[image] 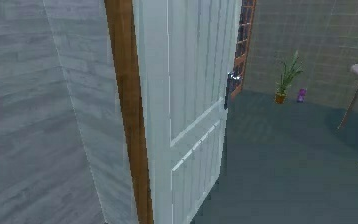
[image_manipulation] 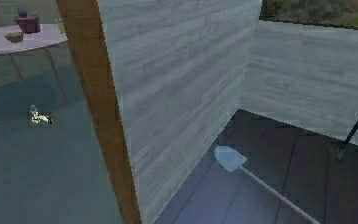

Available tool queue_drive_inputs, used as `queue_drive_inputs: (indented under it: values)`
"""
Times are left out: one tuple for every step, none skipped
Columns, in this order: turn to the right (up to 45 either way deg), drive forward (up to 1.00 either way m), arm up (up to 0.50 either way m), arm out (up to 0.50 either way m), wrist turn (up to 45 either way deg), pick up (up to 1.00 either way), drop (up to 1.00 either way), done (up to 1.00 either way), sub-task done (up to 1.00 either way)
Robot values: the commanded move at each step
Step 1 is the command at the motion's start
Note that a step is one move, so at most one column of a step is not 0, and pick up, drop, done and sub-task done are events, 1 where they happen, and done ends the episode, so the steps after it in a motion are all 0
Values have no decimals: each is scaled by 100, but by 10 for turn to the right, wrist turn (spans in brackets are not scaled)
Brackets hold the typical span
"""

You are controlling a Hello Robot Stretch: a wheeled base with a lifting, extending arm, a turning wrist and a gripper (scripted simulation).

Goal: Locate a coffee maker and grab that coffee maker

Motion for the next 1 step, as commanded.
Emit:
queue_drive_inputs:
  values:
    - [300, 0, 0, 0, 0, 0, 0, 0, 0]
